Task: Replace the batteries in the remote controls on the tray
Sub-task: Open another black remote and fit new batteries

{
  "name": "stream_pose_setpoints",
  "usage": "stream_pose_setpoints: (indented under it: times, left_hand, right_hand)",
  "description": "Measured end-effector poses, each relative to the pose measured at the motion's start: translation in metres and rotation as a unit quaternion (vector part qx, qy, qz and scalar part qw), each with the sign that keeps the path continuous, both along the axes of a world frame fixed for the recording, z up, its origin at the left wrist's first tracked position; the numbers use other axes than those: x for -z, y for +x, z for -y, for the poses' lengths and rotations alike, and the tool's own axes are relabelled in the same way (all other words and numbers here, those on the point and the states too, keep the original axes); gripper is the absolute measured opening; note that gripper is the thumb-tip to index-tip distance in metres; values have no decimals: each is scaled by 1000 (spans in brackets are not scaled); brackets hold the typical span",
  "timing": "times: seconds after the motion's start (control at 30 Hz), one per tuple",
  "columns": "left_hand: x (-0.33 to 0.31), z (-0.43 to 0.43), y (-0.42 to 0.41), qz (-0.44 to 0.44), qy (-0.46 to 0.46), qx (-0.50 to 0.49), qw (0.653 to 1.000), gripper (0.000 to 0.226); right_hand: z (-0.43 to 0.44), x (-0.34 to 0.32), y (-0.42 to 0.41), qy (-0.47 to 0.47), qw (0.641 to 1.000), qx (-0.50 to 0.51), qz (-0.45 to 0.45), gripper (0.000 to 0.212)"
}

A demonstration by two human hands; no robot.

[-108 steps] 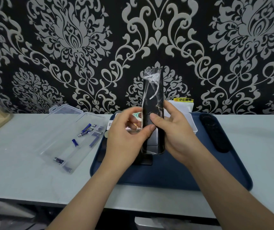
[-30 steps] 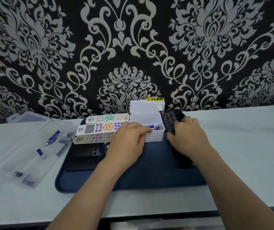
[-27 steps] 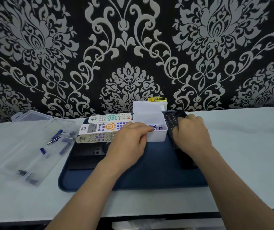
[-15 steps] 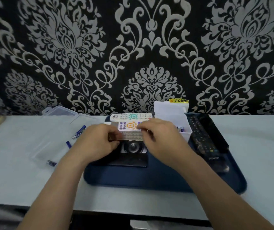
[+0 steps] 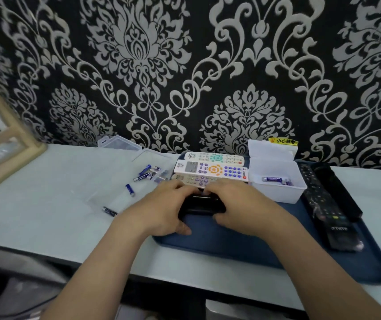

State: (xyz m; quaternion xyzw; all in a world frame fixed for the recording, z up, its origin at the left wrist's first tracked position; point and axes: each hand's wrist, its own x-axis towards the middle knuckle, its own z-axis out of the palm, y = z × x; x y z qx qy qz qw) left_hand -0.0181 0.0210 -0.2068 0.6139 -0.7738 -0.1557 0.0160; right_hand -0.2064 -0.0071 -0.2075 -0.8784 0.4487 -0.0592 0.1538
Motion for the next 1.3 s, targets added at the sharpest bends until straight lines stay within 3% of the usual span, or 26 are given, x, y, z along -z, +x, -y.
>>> stream_pose_setpoints:
  times: [0.13,0.4,0.5,0.57,0.63,0.67,0.7,0.73,0.87,1.03,1.3]
  left_hand:
    - [0,-4,-1,-16,-86,-18,996,46]
    - [-4,-8,-2,-18,-61,-37,997,27]
    - [-10,-12,10,-109,-48,-78,990,8]
    - [-15,-12,15,-260,-61,-154,951,9]
    - [-18,-12,5,-458,-52,-235,856,10]
    - [-17,-13,-5,-536,-31,-257,804,10]
    - [-17,-14,-16,-586,-9,-264,766,8]
    - [-16,-14,-26,-612,10,-260,746,8]
    - [-19,-17,-54,-672,55,-226,703,20]
    - [-18,-18,-65,-682,31,-225,696,24]
    - [-14,-19,-57,-623,-14,-214,752,18]
  right_hand:
    - [5,-5,-2,10,998,30,45,27]
    - [10,-4,-9,80,985,35,146,14]
    - [8,-13,-12,107,961,53,251,15]
    - [8,-17,-12,109,899,135,403,24]
    - [8,-19,-5,169,780,209,565,34]
    - [5,-19,1,224,727,221,610,38]
    - [2,-18,10,276,696,215,627,40]
    - [-1,-15,20,309,688,201,625,38]
    - [-8,-5,41,275,693,213,631,23]
    - [-9,-4,36,290,680,198,643,23]
    - [-7,-9,28,298,720,115,616,19]
